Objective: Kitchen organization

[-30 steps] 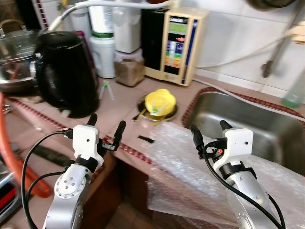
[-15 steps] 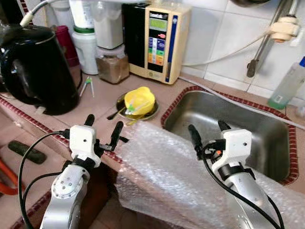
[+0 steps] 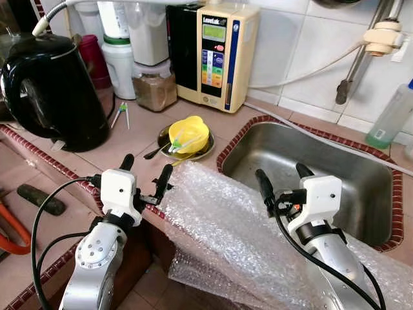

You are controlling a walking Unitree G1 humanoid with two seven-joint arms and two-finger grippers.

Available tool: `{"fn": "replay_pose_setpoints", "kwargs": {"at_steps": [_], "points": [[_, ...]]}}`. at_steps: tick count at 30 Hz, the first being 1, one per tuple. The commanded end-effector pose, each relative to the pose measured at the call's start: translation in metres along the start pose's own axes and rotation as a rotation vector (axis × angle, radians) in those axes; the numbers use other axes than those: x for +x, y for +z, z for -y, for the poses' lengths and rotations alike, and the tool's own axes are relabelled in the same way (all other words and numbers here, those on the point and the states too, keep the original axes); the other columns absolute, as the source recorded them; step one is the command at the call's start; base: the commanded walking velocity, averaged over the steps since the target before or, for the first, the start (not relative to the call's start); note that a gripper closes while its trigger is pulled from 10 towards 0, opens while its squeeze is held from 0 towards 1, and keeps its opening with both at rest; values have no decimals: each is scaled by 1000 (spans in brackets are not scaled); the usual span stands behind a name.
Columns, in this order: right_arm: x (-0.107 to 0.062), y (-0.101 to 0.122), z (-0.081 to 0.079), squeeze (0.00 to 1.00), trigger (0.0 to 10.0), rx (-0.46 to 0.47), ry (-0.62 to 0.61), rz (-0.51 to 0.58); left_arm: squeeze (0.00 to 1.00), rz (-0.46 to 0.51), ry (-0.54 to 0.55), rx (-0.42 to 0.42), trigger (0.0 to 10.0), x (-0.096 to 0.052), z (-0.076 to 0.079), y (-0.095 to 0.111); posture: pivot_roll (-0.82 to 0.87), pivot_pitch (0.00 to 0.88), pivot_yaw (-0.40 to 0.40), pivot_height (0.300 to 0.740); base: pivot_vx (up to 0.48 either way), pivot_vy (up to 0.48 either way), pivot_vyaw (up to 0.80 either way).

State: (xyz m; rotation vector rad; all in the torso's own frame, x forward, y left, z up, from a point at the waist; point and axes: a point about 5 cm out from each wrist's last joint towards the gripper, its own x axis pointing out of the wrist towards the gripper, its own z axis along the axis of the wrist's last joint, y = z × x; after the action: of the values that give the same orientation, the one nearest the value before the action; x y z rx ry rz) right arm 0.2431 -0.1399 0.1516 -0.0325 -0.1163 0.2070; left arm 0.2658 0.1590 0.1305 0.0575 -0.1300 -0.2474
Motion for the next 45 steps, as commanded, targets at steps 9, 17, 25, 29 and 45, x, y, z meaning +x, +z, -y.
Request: {"fn": "replay_pose_setpoints", "kwargs": {"at_steps": [9,17,25,29,45], "points": [[6,5,2,0,10000,-19,7,38,0,42,28,21,10000,17,-8,6,0,0,-9,740,0,0,-444],[6,8,-10,0,10000,-3,73,46,0,35,47,11,10000,30,-16,1,-7,1,-13,740,0,0,0],[3,10,-19,0,10000,18,118,43,0,-8,-1,-36,10000,40,-9,-10,-26,26,-15,740,0,0,0],[0,9,-20,0,10000,18,125,36,0,-15,-26,-52,10000,44,-2,-14,-35,27,-6,740,0,0,0],[-11,10,-31,0,10000,43,230,16,0,-48,-25,-63,9059,71,-8,-24,-102,0,30,740,0,0,0]]}}
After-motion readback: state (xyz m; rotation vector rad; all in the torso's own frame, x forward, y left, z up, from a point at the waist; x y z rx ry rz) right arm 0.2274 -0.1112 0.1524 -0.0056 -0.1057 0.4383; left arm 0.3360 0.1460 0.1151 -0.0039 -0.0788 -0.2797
